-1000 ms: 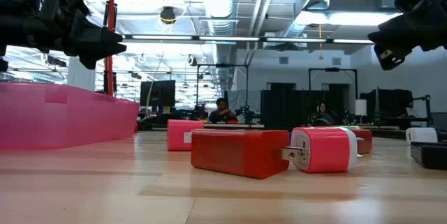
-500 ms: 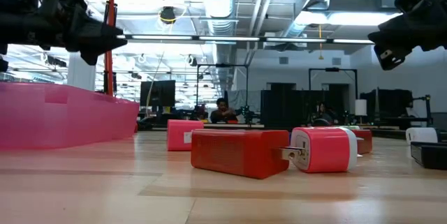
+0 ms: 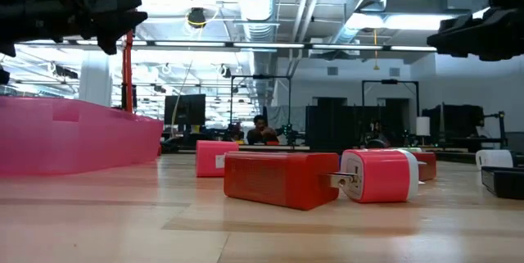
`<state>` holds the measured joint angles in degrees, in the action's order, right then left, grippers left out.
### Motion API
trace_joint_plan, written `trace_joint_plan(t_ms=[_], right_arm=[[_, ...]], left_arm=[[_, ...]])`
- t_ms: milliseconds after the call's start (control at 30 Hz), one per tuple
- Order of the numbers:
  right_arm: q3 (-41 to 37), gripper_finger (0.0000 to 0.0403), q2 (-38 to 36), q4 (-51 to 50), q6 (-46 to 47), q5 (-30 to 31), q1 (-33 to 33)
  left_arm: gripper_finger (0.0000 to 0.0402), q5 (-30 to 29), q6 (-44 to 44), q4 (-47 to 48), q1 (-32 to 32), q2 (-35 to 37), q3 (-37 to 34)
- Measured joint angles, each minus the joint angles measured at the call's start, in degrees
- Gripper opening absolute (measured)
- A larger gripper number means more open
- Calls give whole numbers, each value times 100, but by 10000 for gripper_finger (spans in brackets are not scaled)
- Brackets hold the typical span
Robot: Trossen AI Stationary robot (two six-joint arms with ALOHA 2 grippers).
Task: Pick & Place Office items
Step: Put the white charger adapter into the red bin
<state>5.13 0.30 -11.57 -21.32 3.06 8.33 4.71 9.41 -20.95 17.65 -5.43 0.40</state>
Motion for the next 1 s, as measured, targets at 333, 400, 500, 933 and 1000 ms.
trace_joint_plan(t_ms=[333,400,500,933,1000], right_arm=[[1,101,1,216,278,-13,11],[-1,101,1,384,816,-18,34],[1,101,-1,627,1171,-9,16],[4,101,43,2114,3193,-8,-52],[-1,101,45,2290,3058,-13,-54]], left_arm=[[163,56,2183,-52,0,2,-1],[163,296,2260,-68,0,2,-2],[163,276,2283,-226,-4,2,-1],[163,803,1701,633,-282,-119,-2],[163,683,1717,737,-280,-272,-2]])
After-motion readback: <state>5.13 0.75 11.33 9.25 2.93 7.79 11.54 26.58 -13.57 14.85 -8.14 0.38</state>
